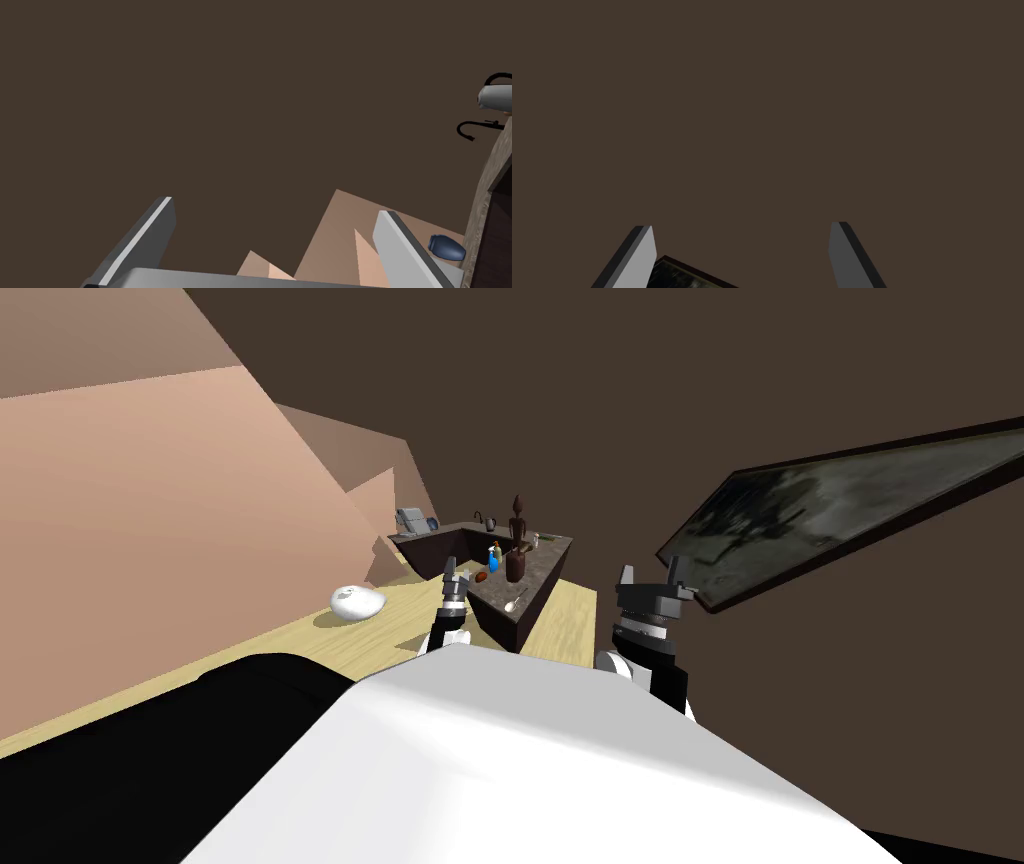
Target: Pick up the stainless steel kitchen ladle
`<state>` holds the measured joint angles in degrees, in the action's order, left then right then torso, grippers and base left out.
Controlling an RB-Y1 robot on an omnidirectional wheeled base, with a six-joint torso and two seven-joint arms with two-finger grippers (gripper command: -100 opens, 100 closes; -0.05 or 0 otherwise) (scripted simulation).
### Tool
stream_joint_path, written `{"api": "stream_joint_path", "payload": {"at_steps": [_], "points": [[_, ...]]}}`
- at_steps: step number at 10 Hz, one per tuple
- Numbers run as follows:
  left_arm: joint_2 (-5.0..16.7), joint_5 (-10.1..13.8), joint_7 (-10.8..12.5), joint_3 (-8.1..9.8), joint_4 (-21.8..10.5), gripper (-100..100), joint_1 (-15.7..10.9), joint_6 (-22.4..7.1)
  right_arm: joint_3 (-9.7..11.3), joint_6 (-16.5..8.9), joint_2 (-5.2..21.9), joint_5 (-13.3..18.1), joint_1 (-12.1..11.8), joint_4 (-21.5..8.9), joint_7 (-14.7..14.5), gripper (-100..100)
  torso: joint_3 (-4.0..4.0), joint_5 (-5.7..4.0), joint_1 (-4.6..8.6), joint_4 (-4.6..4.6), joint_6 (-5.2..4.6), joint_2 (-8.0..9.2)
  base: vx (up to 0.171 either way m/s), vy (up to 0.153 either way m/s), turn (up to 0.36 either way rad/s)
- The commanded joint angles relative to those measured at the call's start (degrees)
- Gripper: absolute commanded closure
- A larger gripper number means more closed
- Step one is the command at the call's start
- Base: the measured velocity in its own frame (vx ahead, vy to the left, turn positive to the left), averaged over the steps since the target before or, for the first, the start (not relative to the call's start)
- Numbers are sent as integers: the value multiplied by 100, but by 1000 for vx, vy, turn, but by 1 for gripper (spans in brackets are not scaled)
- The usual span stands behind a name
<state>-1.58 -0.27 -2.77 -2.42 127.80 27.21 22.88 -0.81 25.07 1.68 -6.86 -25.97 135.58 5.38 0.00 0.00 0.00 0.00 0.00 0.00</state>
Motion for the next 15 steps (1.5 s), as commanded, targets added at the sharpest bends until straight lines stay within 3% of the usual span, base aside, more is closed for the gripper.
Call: {"api": "stream_joint_path", "payload": {"at_steps": [1,5,9,10,11,12,13,14,15], "points": [[180,-5,-57,53,17,-100,45,-27,0,0,0,0,0,0,0,0,0,0,0,0,0,0,-8,14,-136],[744,-71,-413,344,32,-100,427,-174,0,0,1,0,1,0,0,0,12,5,-25,4,-2,21,-41,55,-260],[1307,-270,-1039,753,-75,-100,1260,-388,-1,0,1,0,1,-1,0,0,19,8,-38,7,-1,32,-74,83,-410],[1307,-270,-1054,753,-75,-100,1283,-388,-1,-1,1,0,1,-1,0,0,18,9,-43,7,-2,31,-50,65,-290],[1446,-345,-1252,854,-112,-100,1506,-444,-1,0,1,0,0,-1,0,0,12,9,-36,5,0,19,-40,36,-415],[1446,-345,-1252,854,-112,-100,1556,-444,0,0,1,0,1,-1,0,0,8,6,-27,4,-2,14,-36,37,-198],[1584,-430,-1462,953,-148,-100,1785,-500,-1,0,1,0,-1,0,0,0,6,6,-25,3,3,8,-47,38,-307],[1584,-430,-1462,953,-148,-100,1844,-500,-1,0,1,0,0,0,0,0,6,6,-26,3,-1,11,-40,41,-231],[1719,-524,-1684,1050,-185,-100,2054,-557,-1,0,1,0,0,0,0,0,5,6,-27,3,2,8,-46,61,-376]]}}
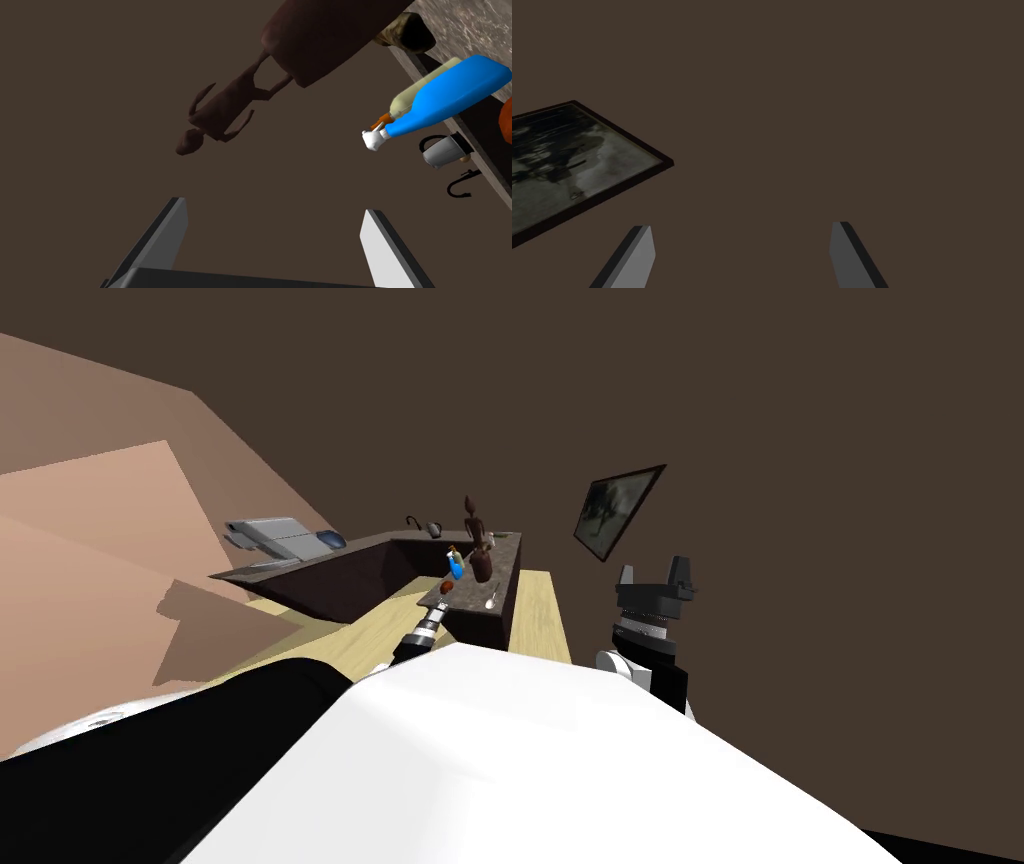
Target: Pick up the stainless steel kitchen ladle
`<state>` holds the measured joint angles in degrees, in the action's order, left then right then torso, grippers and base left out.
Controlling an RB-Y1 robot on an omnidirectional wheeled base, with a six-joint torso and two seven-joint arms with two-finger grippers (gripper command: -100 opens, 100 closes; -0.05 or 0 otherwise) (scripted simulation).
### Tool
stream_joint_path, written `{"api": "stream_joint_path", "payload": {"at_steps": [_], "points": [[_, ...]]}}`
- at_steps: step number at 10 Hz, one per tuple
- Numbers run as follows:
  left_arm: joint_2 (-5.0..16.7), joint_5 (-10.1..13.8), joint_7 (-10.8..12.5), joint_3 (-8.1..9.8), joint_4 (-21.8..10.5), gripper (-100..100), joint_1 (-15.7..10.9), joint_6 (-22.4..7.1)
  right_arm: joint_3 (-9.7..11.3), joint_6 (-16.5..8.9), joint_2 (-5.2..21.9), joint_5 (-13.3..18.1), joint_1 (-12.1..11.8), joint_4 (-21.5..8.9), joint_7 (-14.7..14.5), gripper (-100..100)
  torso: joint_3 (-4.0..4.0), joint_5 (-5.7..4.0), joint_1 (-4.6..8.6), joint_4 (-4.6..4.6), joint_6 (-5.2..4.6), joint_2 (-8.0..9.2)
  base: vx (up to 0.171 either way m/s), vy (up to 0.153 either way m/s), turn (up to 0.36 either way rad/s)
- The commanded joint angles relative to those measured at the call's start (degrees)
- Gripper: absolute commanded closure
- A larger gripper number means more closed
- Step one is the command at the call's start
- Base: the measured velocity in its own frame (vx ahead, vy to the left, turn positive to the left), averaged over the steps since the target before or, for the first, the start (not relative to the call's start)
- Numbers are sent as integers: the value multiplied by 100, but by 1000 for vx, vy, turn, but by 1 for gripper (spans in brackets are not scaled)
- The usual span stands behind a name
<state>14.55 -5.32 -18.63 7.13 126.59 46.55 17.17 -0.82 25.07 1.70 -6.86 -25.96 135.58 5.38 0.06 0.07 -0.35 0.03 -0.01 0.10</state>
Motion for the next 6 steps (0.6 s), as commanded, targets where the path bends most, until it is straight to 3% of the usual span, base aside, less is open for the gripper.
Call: {"api": "stream_joint_path", "payload": {"at_steps": [1,2,3,4,5,6], "points": [[107,-19,-97,96,-65,-100,211,14,0,0,0,0,0,0,0,0,0,0,0,0,0,0,-42,54,-249],[243,-122,-327,194,-102,-100,473,-43,-1,0,0,0,-1,0,0,0,0,1,1,0,5,-2,-55,44,-342],[243,-122,-327,194,-102,-100,520,-43,0,0,0,0,0,0,0,0,1,0,1,0,2,2,-49,33,-331],[383,-234,-555,295,-143,-100,774,-101,0,0,0,0,-1,0,0,0,0,0,6,1,2,-2,-49,37,-334],[383,-234,-565,295,-143,-100,836,-101,0,0,0,0,-1,0,0,0,0,-1,5,0,3,-1,-39,35,-316],[533,-355,-804,400,-187,-100,1104,-160,-1,0,0,0,-1,0,0,0,-3,0,5,0,3,-6,-49,33,-386]]}}
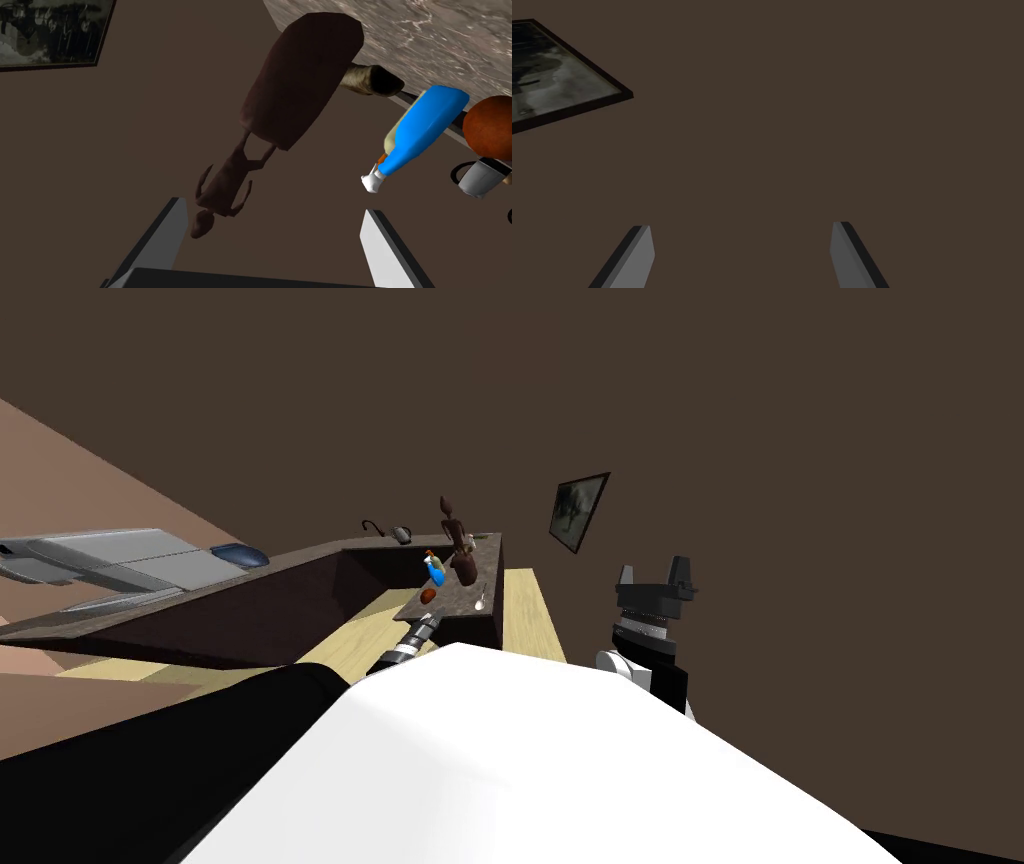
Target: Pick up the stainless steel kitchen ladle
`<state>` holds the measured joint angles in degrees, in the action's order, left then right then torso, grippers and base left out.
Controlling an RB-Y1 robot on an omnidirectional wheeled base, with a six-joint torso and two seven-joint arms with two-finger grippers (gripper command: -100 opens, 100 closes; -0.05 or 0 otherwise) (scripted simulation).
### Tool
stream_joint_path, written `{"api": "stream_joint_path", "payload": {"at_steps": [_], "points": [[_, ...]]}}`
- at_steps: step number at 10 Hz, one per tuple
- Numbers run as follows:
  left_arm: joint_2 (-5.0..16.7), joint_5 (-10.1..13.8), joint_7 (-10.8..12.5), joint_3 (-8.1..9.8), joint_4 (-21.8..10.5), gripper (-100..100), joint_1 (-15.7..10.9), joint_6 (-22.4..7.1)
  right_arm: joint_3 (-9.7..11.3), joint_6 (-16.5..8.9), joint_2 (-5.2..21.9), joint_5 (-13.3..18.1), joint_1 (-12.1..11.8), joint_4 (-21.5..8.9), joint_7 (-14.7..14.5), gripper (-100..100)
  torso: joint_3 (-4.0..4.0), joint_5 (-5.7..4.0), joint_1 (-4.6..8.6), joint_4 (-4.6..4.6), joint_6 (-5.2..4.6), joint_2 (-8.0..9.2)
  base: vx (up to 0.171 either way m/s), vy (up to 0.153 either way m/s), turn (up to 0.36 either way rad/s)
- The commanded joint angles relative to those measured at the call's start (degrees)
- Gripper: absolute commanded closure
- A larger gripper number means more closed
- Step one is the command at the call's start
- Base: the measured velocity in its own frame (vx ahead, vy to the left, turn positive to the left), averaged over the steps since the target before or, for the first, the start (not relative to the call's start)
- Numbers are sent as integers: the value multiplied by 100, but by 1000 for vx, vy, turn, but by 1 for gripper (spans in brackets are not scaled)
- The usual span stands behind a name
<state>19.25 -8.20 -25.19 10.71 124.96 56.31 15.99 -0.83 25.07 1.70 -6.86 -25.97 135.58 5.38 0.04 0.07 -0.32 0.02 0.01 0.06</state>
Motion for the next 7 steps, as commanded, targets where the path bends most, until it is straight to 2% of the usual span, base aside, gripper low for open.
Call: {"api": "stream_joint_path", "payload": {"at_steps": [1,2,3,4,5,6,7], "points": [[63,-67,-152,42,-23,-100,184,-42,0,0,0,0,0,0,0,0,0,0,0,0,0,0,-47,32,-299],[225,-197,-400,150,-72,-100,408,-100,0,0,0,0,-1,0,0,0,0,0,1,0,2,-2,-42,18,-370],[225,-197,-400,150,-72,-100,514,-100,0,0,0,0,0,0,0,0,-2,-1,4,0,0,-3,-37,18,-294],[405,-334,-638,259,-127,-100,681,-158,-1,0,0,0,-1,0,0,0,-3,0,5,-1,3,-6,-51,22,-349],[405,-334,-649,259,-127,-100,849,-158,0,0,0,0,0,0,0,0,-1,-1,3,0,2,-2,-42,27,-356],[609,-479,-898,369,-188,-100,1064,-214,-1,0,0,0,-1,0,0,0,-2,0,1,0,2,-5,-34,17,-410],[609,-479,-898,369,-188,-100,1186,-214,0,0,0,0,-1,0,0,0,-4,0,1,-1,1,-8,-29,15,-279]]}}
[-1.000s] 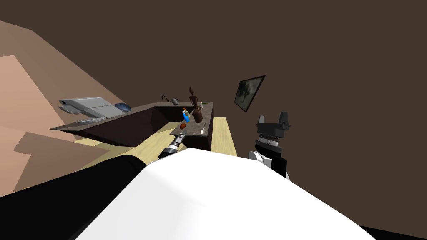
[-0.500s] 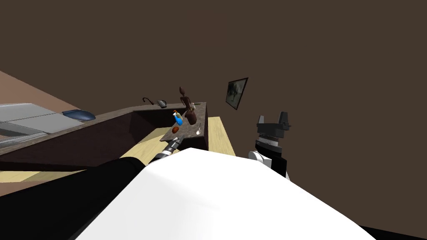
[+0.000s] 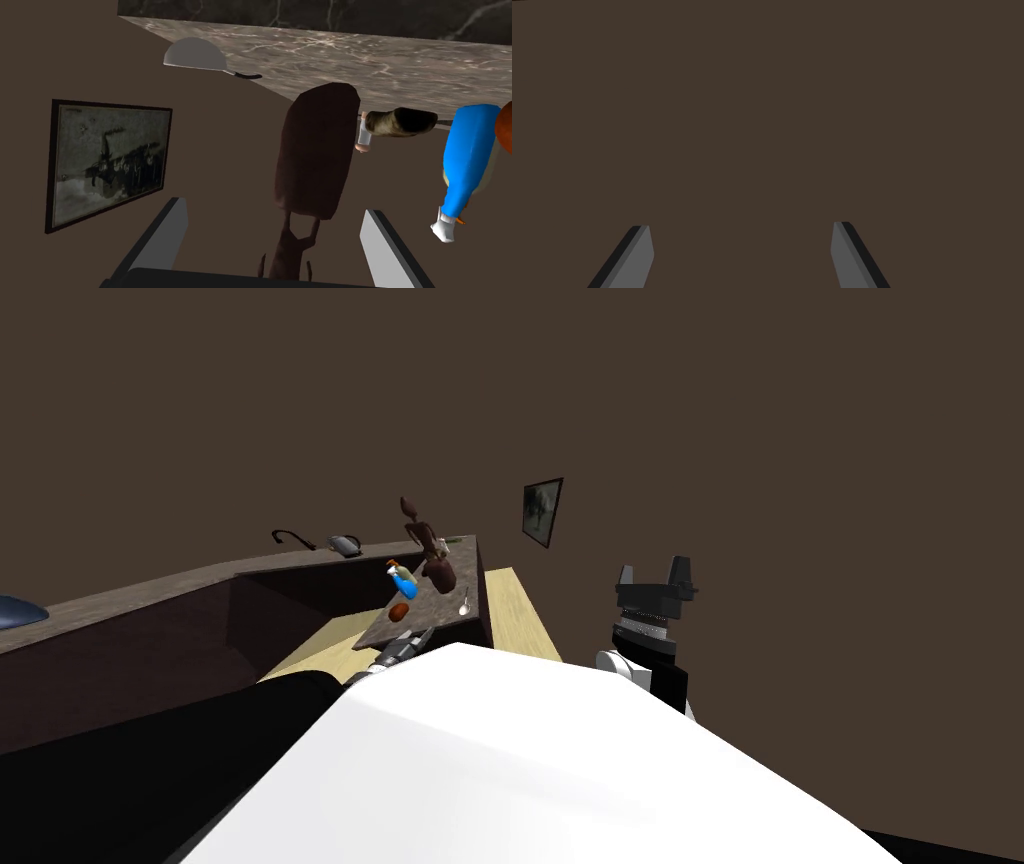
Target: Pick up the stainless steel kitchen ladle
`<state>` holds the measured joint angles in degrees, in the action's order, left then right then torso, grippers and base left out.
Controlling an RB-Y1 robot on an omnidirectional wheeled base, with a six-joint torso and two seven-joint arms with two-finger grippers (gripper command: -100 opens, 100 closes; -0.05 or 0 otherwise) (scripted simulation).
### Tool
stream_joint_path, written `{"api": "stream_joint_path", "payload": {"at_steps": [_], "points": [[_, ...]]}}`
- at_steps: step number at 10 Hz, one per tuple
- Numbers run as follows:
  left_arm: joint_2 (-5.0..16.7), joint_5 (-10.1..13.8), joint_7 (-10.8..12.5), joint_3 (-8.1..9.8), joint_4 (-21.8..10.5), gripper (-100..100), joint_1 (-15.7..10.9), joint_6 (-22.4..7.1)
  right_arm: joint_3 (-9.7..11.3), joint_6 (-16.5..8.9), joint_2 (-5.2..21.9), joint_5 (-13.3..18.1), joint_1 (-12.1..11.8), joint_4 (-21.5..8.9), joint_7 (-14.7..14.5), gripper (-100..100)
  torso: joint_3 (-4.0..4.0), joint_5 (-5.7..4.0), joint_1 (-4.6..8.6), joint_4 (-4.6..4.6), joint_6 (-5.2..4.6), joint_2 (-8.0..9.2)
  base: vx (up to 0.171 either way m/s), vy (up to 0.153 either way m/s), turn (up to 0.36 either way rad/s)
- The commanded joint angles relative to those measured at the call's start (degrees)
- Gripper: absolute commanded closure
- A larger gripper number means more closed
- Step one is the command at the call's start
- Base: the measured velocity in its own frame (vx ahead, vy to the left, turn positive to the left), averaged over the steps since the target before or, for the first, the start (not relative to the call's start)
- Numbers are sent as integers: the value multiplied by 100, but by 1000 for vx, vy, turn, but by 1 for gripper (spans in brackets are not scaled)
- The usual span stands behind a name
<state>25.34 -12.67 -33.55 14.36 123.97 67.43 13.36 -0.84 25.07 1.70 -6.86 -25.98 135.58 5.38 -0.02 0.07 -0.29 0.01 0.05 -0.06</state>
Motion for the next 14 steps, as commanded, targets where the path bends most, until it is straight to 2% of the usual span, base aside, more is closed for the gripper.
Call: {"api": "stream_joint_path", "payload": {"at_steps": [1,2,3,4,5,6,7,8,9,10,11,12,13,14], "points": [[233,-185,-286,115,-155,-100,286,-6,0,0,0,0,0,0,0,0,0,0,0,0,0,0,-31,5,-417],[233,-185,-310,115,-155,-100,411,-6,1,0,0,0,1,0,0,0,0,-1,0,0,-3,1,-25,6,-296],[486,-346,-526,225,-226,-100,644,-58,0,0,0,0,0,0,0,0,-1,0,3,0,1,-2,-19,-8,-428],[490,-346,-555,225,-226,-100,747,-58,0,0,0,0,1,0,0,0,-3,-2,5,-1,-4,-5,-14,-3,-262],[739,-515,-790,330,-304,-100,950,-106,0,0,0,0,-1,0,0,0,-5,-1,5,-2,2,-9,-6,-14,-392],[766,-515,-797,330,-304,-100,1083,-106,0,0,0,0,0,0,0,0,-7,-2,7,-3,-3,-11,-3,-7,-295],[981,-692,-1035,430,-386,-100,1301,-150,0,0,0,0,-1,0,0,0,-7,-1,6,-3,2,-13,7,-17,-391],[1059,-692,-1035,430,-386,-100,1416,-150,0,0,0,0,0,0,0,0,-10,-2,8,-4,-2,-17,9,-9,-254],[1227,-876,-1267,522,-472,-100,1641,-188,-1,0,0,0,-1,0,0,0,-11,-2,7,-4,3,-19,22,-18,-385],[1365,-876,-1267,522,-472,-100,1735,-188,0,0,0,0,-1,0,0,0,-13,-1,6,-5,-2,-23,19,-12,-256],[1563,-1067,-1494,606,-562,-100,1885,-221,-1,0,0,0,-2,0,0,0,-14,-2,6,-5,4,-24,28,-25,-413],[1677,-1067,-1494,606,-562,-100,2011,-221,0,0,0,0,-1,0,0,0,-16,-2,8,-6,-3,-28,29,-11,-247],[1677,-1067,-1494,606,-562,-100,2072,-221,-1,0,0,0,-2,0,0,0,-17,-2,8,-6,5,-28,17,-1,6],[1958,-1263,-1715,682,-657,-100,2296,-249,-1,0,0,0,-2,1,0,0,-14,-2,8,-5,9,-24,43,-25,-338]]}}
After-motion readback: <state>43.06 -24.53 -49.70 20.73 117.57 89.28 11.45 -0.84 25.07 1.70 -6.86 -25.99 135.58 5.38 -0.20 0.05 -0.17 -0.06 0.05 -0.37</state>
